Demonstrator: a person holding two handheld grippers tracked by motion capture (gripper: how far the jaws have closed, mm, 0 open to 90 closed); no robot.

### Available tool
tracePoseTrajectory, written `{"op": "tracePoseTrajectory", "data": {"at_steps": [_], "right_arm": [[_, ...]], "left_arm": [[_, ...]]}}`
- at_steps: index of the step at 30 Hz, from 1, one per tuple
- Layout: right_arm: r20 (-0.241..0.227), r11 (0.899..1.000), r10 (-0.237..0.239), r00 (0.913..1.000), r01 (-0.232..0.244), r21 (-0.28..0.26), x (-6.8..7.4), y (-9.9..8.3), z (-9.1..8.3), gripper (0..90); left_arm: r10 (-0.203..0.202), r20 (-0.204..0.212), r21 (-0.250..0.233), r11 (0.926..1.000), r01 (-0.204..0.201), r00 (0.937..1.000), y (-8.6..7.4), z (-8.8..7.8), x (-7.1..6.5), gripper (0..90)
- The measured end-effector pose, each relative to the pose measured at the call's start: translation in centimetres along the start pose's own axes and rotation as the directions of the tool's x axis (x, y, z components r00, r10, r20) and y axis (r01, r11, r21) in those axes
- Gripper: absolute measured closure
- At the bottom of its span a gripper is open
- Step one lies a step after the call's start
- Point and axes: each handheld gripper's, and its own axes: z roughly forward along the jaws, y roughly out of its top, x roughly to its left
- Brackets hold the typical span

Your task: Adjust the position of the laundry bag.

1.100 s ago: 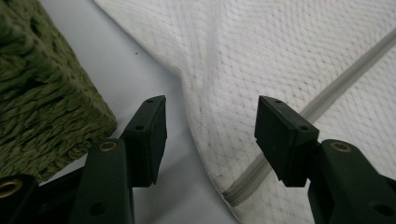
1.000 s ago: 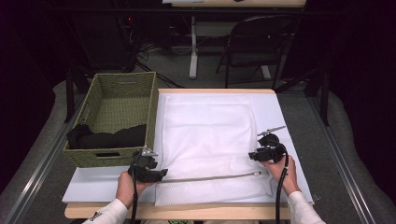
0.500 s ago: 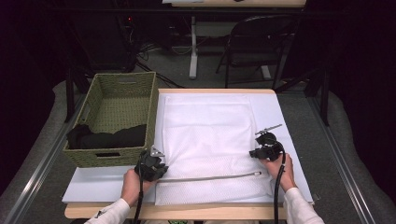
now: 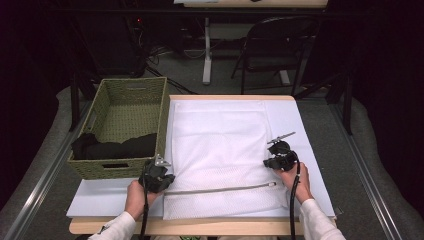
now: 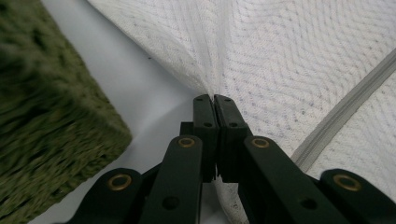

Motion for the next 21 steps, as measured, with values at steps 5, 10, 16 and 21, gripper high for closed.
{"op": "tracePoseTrajectory", "data": {"at_steps": [5, 10, 16, 21], "right_arm": [[-0.009, 1.0, -0.025, 0.9996, 0.025, 0.001, 0.6, 0.5, 0.4, 86.2], [-0.03, 0.999, -0.033, 0.999, 0.033, -0.002, 0.9, 0.9, 0.6, 86.3], [-0.034, 0.999, -0.042, 0.9985, 0.042, 0.008, 1.3, 1.2, 0.8, 86.1], [-0.02, 0.999, -0.041, 0.999, 0.041, 0.032, 1.8, 1.2, 0.6, 85.7]], "left_arm": [[-0.02, -0.02, -0.016, 0.9997, 0.02, 0.9996, -0.3, -0.7, 0.7, 88.4], [-0.027, -0.037, -0.018, 0.9995, 0.026, 0.9989, -0.6, -1.0, 0.9, 88.2], [-0.027, -0.06, -0.016, 0.9995, 0.026, 0.9979, -0.7, -1.1, 1.2, 87.9], [-0.038, -0.061, -0.007, 0.9993, 0.037, 0.9974, -0.6, -0.9, 1.6, 87.3]]}}
